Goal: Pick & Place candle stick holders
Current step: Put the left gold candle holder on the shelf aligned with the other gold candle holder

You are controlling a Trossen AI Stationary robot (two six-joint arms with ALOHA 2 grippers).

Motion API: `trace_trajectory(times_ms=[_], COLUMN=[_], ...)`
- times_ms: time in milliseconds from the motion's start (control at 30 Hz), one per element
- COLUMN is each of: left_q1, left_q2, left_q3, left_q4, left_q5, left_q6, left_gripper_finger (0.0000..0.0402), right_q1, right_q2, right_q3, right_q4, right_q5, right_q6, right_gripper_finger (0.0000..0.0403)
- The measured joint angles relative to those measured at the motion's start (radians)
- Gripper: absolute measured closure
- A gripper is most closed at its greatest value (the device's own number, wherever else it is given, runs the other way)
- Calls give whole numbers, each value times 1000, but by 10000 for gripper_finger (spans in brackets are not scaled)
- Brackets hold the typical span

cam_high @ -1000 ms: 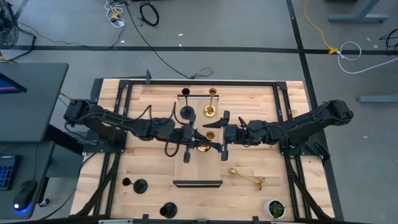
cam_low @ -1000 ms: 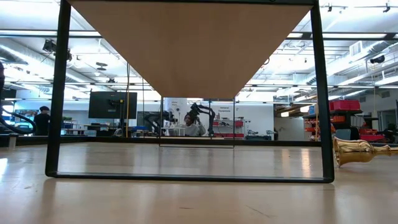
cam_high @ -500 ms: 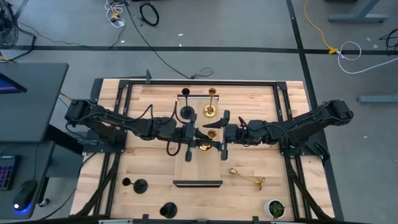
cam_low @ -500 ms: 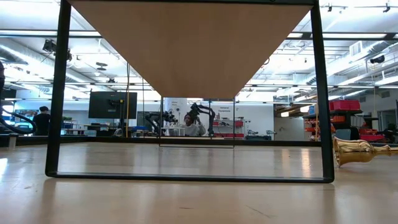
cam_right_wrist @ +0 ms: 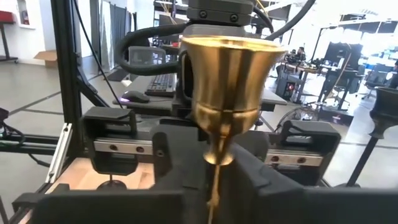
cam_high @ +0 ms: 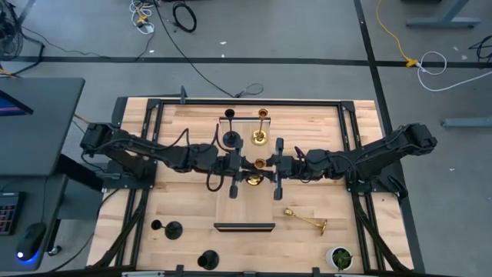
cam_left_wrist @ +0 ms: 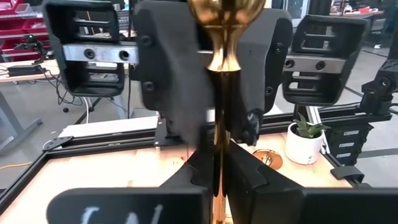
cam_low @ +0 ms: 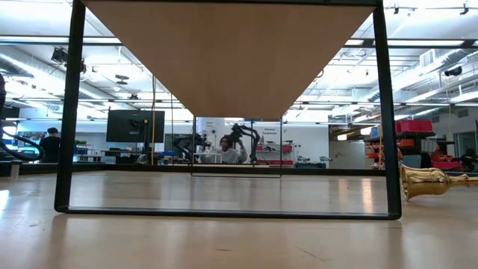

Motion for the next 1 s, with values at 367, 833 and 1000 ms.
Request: trace_trajectory(times_ms=[367,833,1000], left_q1=[0,-4,-11], left_q2=[-6,-141,-231], left_q3=[0,-2,-2], left_q4=[-26,-317,-478], left_q5=[-2,-5,19], left_q6=[1,0,-56], left_gripper_finger=[352,298,294], right_q1=[0,-2,-13], right_q2=[0,0,0], right_q3=[0,0,0], right_q4=[-13,-63,-80], right_q5=[3,80,113], right_q6=[0,-4,23], right_gripper_finger=[394,396,396])
